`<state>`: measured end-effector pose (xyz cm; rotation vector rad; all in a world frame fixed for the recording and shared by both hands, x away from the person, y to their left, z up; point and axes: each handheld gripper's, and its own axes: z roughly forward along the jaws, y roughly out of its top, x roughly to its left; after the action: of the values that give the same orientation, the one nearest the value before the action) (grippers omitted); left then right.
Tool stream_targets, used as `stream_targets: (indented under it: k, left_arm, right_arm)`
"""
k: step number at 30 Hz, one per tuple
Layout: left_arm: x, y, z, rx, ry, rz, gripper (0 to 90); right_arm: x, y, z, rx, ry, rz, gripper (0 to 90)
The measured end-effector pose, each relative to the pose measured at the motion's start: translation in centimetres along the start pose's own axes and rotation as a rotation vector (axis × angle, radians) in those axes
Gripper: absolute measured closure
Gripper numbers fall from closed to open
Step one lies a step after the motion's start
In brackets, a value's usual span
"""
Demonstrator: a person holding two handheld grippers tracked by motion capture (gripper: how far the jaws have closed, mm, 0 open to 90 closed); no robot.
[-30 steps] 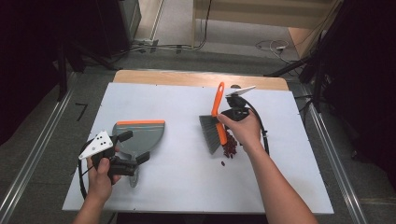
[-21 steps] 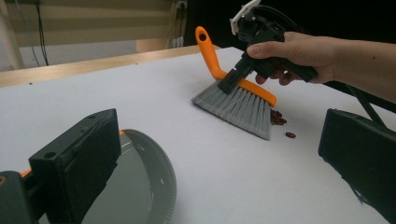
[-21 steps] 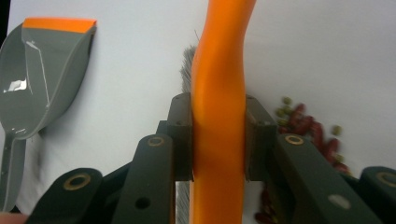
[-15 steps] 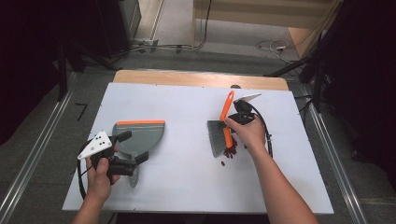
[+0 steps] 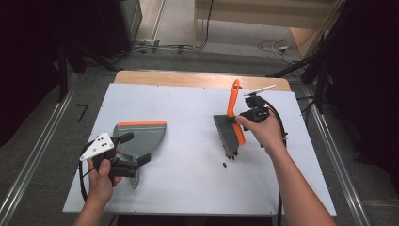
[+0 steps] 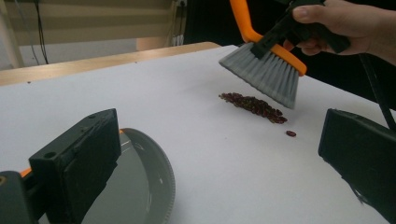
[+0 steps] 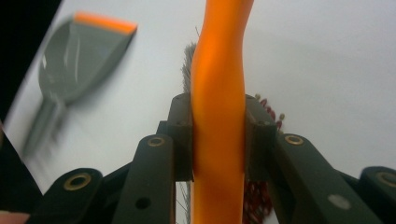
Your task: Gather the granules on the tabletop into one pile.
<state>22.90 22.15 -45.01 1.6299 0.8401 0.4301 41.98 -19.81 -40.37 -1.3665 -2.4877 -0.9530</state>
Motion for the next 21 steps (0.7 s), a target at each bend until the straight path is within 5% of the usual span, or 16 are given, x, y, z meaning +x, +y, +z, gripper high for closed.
stream_targets:
  k: [4, 9, 14, 21]
  left_arm:
    - [0.0, 0.0, 0.1, -0.001, -0.002, 0.001, 0.0]
    - [0.0, -0.2, 0.2, 0.008, -0.002, -0.011, 0.0]
    - [-0.1, -0.2, 0.5, 0.010, -0.009, -0.016, 0.0]
    - [0.0, -0.3, 0.7, 0.021, -0.018, -0.018, 0.0]
  right_arm:
    - [1.5, -1.2, -0.6, 0.085, -0.052, -0.182, 68.3]
    - [3.1, -3.1, -0.4, 0.201, -0.049, -0.329, 68.3]
    - [4.6, -4.6, 0.1, 0.255, -0.057, -0.524, 68.3]
    - [6.7, -5.7, 1.2, 0.349, -0.067, -0.583, 68.5]
